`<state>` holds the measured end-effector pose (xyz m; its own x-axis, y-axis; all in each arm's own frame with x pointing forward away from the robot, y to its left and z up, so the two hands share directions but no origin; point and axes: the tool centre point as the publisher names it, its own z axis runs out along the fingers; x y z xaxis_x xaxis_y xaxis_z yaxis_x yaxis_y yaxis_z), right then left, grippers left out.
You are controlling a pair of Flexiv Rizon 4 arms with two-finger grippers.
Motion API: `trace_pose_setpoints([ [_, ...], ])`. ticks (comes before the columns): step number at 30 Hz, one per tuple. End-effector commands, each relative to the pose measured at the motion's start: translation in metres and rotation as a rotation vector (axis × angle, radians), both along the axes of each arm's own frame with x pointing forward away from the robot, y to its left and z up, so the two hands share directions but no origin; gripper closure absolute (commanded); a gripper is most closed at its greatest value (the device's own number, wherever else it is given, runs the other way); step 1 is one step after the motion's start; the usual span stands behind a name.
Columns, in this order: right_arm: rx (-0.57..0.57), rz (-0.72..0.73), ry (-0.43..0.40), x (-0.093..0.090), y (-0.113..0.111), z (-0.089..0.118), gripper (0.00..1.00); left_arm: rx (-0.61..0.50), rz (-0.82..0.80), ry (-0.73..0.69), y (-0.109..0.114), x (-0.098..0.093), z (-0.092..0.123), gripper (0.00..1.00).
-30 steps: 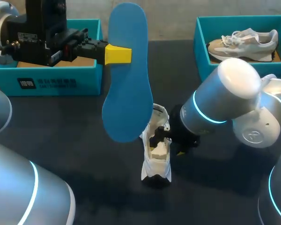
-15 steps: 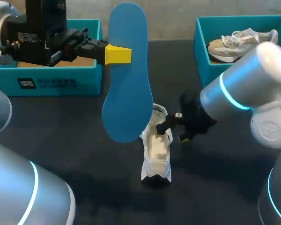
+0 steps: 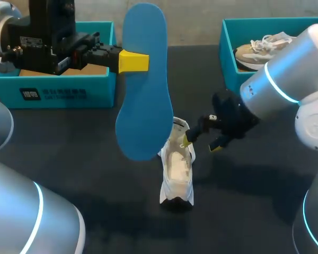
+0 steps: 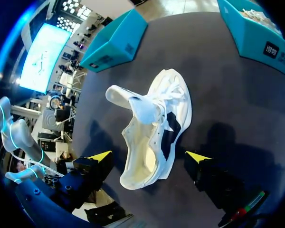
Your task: Take the shoe out of the shoebox, open the shoe tongue, remove and reinsert the insole, then place the shoe into the shoebox
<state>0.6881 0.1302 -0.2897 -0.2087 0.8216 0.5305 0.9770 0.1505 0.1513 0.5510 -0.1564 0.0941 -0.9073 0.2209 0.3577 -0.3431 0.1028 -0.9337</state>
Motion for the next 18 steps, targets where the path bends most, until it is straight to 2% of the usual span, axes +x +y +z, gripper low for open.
trace_pose_setpoints([
  [1, -0.001, -0.003, -0.002, -0.002, 0.0, 0.0, 0.0, 0.003, -0.002, 0.0, -0.002, 0.001, 0.0, 1.0],
  [5, 0.08, -0.045, -0.045, 0.01, -0.011, 0.022, 0.0, 0.003, -0.002, 0.0, -0.002, 0.001, 0.0, 1.0],
  [8, 0.216, -0.053, -0.074, 0.021, -0.022, 0.041, 0.0, 0.003, -0.002, 0.0, -0.002, 0.001, 0.0, 1.0],
  [18, 0.41, -0.039, -0.057, 0.052, -0.026, 0.079, 0.0, 0.003, -0.002, 0.0, -0.002, 0.001, 0.0, 1.0],
])
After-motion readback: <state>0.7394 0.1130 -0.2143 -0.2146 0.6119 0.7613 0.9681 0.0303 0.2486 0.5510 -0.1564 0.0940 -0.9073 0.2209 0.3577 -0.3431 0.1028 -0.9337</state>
